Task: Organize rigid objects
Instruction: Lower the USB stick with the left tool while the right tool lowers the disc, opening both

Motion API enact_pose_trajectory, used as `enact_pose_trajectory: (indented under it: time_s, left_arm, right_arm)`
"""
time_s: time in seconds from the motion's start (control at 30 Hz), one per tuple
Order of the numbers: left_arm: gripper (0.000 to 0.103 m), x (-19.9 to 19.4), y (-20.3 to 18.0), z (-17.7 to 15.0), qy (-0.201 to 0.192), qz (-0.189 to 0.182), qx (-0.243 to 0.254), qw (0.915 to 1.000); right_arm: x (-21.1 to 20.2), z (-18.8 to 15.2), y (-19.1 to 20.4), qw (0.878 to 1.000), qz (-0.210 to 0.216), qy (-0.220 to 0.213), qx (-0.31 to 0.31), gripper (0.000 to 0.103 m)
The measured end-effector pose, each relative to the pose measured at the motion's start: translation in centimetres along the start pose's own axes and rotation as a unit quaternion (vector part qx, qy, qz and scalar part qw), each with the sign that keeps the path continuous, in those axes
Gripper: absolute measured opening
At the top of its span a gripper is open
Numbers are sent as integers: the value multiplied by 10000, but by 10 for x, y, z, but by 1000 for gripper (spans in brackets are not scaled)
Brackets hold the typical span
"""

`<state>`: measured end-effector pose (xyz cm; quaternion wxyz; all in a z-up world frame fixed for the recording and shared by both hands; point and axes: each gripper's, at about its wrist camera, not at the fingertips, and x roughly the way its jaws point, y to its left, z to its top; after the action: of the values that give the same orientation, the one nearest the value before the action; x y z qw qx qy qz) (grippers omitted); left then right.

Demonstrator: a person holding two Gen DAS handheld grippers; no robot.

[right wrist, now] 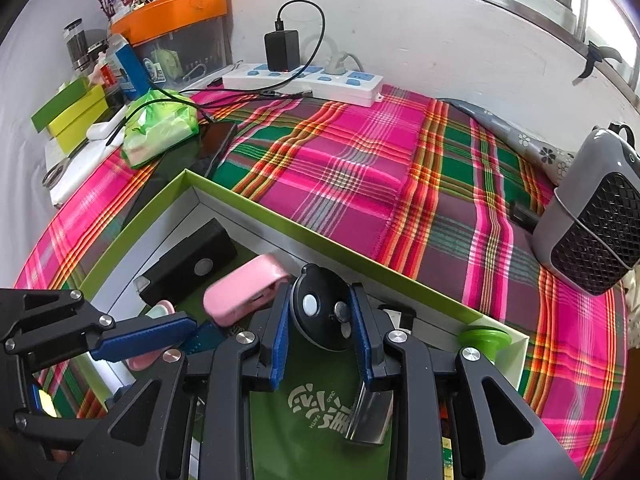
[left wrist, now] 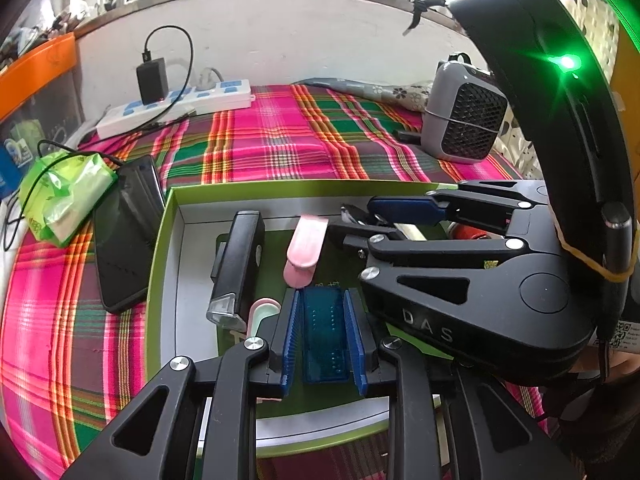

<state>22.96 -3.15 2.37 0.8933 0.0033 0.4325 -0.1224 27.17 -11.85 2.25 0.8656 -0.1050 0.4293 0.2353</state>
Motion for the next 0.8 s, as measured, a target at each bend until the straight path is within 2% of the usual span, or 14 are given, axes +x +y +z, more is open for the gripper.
enact_pose_trajectory:
  time_s: [0.13,0.8]
  left_arm:
    - [22,-1,1,0,3,-6,-34,10000]
    - [27,-28,-5,-9,-207,96,66,9997]
  right_arm:
    - [-2,0,1,10000,-4,-30,3,41]
    - [-24,-4,2,9995,-89,-252,151,42]
